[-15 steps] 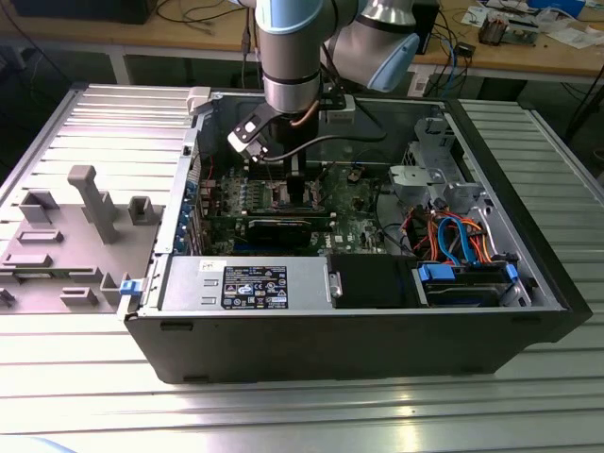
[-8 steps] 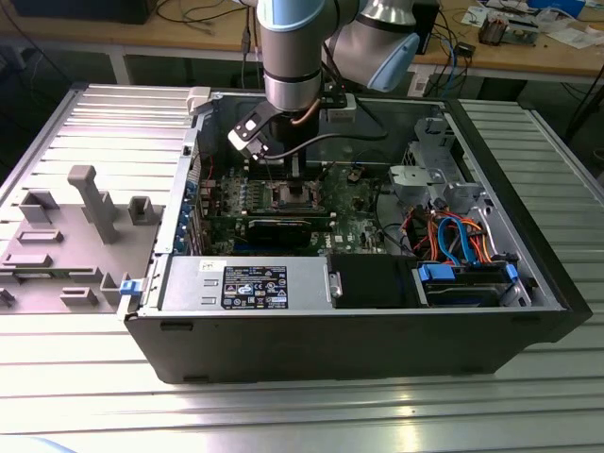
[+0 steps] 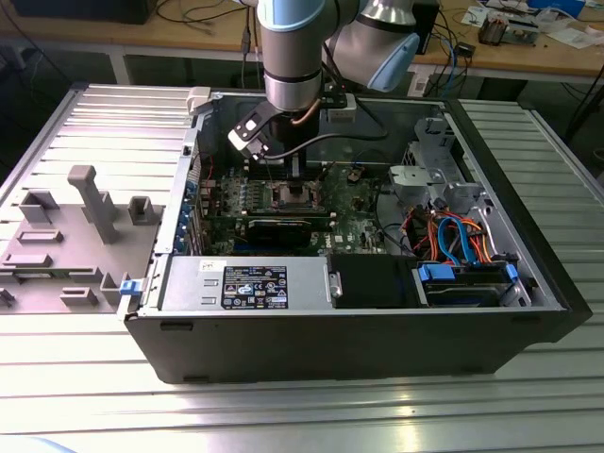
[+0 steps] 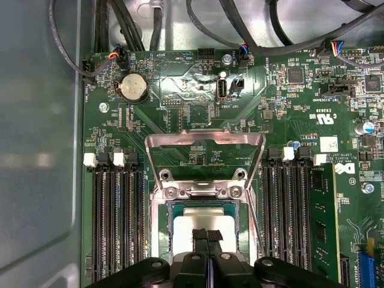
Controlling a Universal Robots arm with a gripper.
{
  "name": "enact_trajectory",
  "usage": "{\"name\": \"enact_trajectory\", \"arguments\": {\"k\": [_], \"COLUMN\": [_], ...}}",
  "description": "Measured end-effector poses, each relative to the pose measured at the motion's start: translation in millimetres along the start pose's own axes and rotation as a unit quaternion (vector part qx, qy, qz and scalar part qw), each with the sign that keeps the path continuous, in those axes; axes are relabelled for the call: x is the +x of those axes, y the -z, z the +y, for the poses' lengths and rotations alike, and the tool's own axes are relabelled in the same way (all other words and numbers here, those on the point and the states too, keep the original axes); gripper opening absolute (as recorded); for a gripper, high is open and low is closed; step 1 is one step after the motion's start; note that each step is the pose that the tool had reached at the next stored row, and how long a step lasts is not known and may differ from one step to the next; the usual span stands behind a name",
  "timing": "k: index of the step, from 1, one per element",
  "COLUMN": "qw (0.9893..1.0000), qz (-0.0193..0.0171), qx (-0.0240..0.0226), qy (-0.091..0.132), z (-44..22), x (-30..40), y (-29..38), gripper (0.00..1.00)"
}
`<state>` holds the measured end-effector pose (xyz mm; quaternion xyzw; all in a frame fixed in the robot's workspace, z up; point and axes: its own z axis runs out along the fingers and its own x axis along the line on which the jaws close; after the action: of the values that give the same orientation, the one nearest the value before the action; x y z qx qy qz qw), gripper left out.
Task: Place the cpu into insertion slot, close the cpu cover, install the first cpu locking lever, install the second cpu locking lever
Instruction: 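Close the cpu cover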
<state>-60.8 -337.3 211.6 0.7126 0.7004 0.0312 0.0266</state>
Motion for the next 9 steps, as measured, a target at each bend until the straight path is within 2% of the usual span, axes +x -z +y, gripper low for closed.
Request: {"name": "enact_trajectory", "arguments": {"k": [9], "qw": [1.0000], "qz": [0.0000], "qx": [0.0004], "qy": [0.000], "z": [0.1], "x": [0.0], "y": [0.0], "gripper": [0.11]}}
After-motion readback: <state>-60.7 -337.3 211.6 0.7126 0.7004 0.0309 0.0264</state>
